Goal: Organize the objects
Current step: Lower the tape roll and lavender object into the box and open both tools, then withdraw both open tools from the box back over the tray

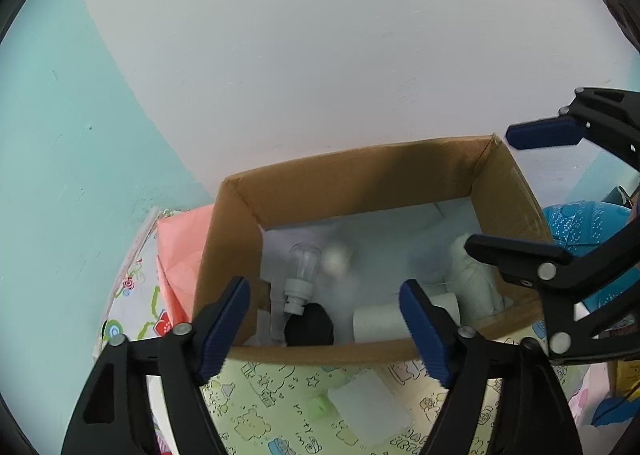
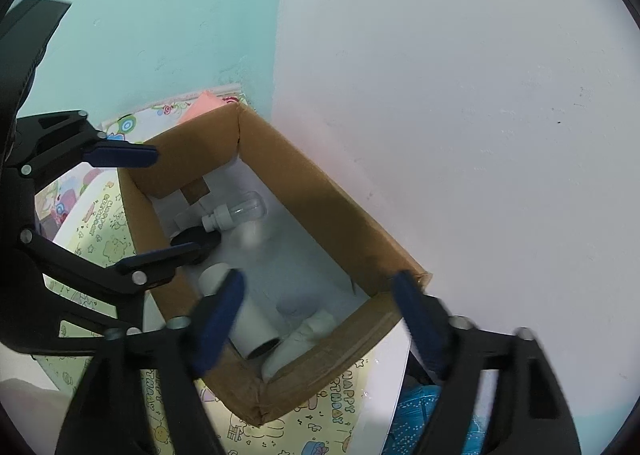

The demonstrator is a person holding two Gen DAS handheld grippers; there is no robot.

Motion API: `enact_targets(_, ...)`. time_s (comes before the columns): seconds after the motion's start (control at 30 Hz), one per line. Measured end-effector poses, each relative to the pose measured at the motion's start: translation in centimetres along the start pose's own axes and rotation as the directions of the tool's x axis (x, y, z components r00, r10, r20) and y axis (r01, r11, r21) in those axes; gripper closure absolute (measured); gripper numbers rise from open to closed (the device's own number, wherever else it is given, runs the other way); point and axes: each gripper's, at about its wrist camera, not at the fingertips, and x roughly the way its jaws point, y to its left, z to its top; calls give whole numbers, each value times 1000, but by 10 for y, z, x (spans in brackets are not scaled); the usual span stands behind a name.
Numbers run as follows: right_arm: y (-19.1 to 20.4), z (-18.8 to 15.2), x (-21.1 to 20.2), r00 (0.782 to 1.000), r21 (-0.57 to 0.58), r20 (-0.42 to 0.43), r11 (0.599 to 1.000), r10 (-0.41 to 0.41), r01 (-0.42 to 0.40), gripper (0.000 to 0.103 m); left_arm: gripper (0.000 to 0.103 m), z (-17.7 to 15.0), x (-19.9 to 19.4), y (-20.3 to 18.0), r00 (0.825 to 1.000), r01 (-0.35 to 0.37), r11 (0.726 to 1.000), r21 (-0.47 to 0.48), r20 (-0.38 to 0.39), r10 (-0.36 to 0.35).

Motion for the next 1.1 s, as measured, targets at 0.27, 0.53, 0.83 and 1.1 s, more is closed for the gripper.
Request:
enact_targets(0.27,5,-6,-10,1000,-11,3,1000,2,-2,10,18,-8,-13,-6,1000,9,1000,-1,-5,-9)
enact_targets(0.53,6,-18,-30,1000,-9,10,1000,13,-13,6,12,-16,-26,-6,999,35,998,-46,-3,-35)
enact_targets(0.83,11,-30,-50,999,-34,36,999,5,-4,0,7,-25,-44,-16,1000,15,1000,-27,3,-15)
enact_targets(1.1,17,-39,-67,998,-50,57,999,20,-18,0,3,-33,-58,-20,1000,21,999,-36,5,-21)
